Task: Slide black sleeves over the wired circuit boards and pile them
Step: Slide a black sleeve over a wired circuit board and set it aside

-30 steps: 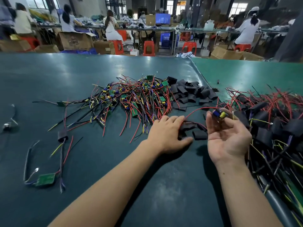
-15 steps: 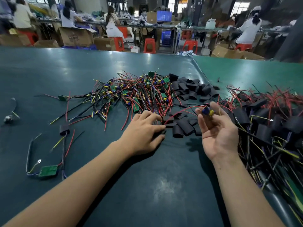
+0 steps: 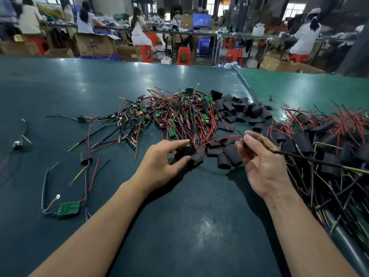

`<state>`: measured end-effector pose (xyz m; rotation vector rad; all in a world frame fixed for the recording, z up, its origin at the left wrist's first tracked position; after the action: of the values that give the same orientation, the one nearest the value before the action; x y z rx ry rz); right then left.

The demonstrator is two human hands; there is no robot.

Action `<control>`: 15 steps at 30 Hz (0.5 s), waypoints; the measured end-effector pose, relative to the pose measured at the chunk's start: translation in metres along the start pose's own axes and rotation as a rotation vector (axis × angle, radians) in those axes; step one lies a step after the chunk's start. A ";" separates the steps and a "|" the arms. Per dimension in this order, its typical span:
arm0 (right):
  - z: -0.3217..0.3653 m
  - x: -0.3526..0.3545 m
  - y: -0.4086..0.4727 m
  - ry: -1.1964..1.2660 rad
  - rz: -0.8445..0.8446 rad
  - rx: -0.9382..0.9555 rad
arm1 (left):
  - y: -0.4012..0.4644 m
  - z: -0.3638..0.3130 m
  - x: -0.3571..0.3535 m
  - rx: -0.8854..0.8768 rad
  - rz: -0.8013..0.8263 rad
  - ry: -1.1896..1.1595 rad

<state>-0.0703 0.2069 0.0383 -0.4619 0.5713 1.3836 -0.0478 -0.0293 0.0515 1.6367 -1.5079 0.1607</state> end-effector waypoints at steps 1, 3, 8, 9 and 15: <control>0.000 0.000 0.000 0.003 0.004 -0.004 | 0.000 0.001 0.001 0.005 -0.010 -0.022; 0.000 -0.002 0.001 0.002 0.022 -0.011 | 0.000 0.002 0.000 0.007 -0.014 -0.067; 0.000 -0.001 0.001 0.005 0.024 -0.006 | 0.001 0.007 -0.002 0.042 0.003 -0.153; 0.001 0.000 0.002 0.017 0.011 -0.005 | 0.001 0.007 -0.002 0.039 0.008 -0.155; 0.001 0.004 0.003 0.072 -0.035 0.007 | 0.002 0.002 -0.002 0.004 0.002 -0.176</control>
<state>-0.0730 0.2110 0.0365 -0.5161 0.6240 1.3359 -0.0502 -0.0290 0.0504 1.6888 -1.6411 0.0210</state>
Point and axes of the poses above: each hand's wrist, its own y-axis towards the middle knuckle, its own x-axis out of the back of the hand, z = x × y, the point moved 9 cm from there along y, towards the middle knuckle
